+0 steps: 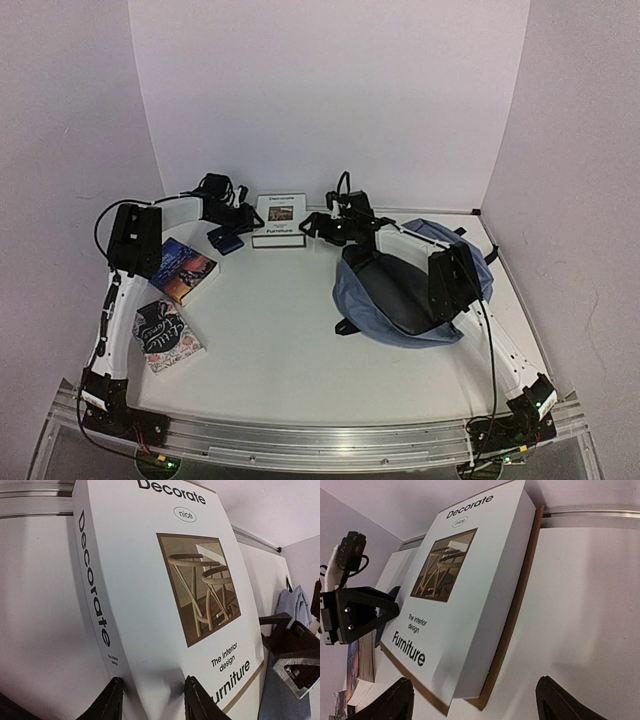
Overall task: Pack the student bag
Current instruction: Move the book to the center of the board.
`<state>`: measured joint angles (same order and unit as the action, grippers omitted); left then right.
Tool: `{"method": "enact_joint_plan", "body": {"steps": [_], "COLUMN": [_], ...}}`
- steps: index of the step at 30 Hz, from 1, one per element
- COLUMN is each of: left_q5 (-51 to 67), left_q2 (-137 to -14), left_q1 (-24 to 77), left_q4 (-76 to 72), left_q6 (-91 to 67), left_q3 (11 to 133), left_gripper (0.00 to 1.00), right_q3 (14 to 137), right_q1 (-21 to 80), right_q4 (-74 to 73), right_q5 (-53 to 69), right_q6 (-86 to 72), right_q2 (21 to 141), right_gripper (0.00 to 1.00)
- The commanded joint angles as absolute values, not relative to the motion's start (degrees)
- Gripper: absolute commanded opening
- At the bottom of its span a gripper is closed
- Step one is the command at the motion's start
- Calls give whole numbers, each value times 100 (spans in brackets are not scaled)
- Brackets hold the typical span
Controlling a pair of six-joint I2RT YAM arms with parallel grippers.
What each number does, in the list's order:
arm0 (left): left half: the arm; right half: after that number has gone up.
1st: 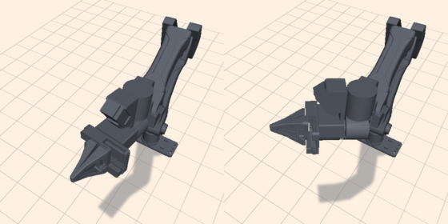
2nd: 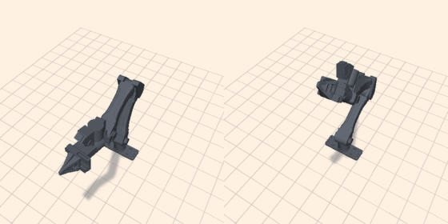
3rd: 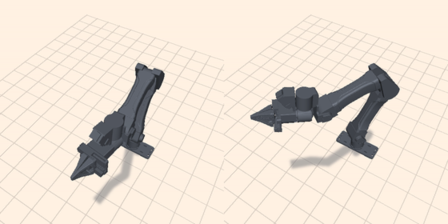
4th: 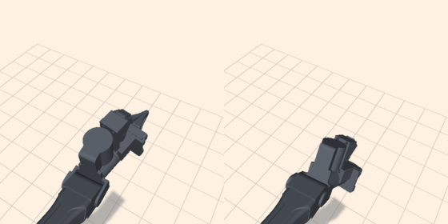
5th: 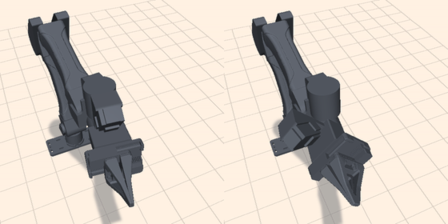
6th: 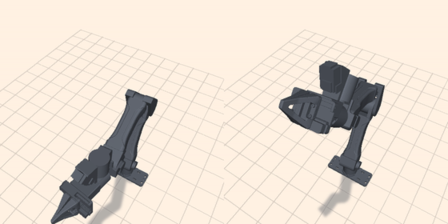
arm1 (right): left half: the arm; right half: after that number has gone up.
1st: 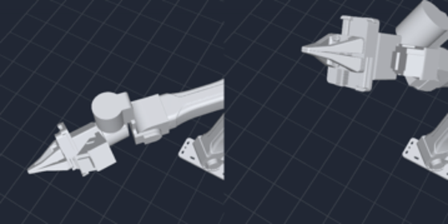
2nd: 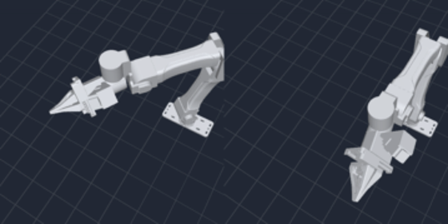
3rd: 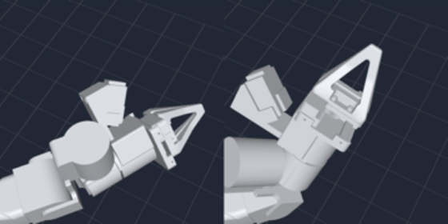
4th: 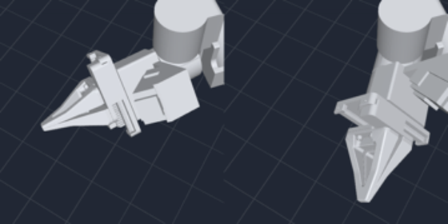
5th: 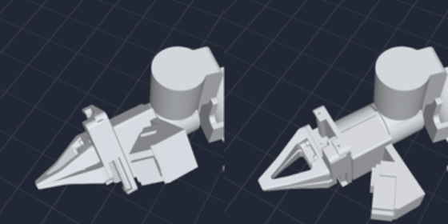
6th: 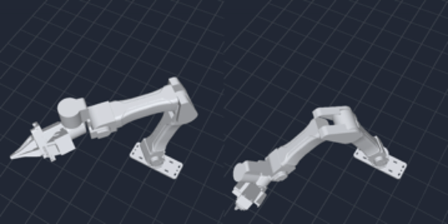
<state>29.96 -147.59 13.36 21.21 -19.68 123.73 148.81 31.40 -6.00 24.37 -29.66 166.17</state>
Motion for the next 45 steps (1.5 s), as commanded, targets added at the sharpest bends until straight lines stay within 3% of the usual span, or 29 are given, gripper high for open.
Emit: {"method": "enact_joint_plan", "body": {"steps": [1, 8, 15, 28, 36, 40, 43, 45], "left_q5": [3057, 3090, 3008, 2950, 2408, 2396, 1851, 1421], "left_q2": [-15079, -14845, -14050, -11899, -10370, -9501, -8796, -8491], "left_q1": [1590, 1763, 1767, 2213, 2996, 3150, 3147, 3127], "left_q4": [2657, 2429, 2216, 1508, 1552, 1767, 2320, 2592], "left_q6": [-1653, -1812, -1944, -2189, -2412, -2537, -2497, -2453], "left_q3": [12578, 12122, 11241, 8337, 6406, 5657, 5595, 5753], "left_gripper": [40, 39, 39, 39, 39, 42, 58, 68], "right_q3": [15141, 14896, 14598, 11763, 10870, 10921, 10926, 10853], "right_q1": [2948, 2917, 3108, 3843, 4054, 4043, 4041, 4041], "right_q4": [-377, 104, 219, -159, -1160, -1646, -1875, -2071], "right_q5": [2353, 3509, 3726, 3325, 2378, 1947, 1776, 1935], "right_q6": [-2855, -3676, -3849, -3138, -1944, -1248, -876, -778], "right_q2": [16779, 16669, 16094, 14177, 13107, 12736, 12373, 12116], "right_gripper": [83, 66, 55, 53, 70, 86, 98, 98]}}
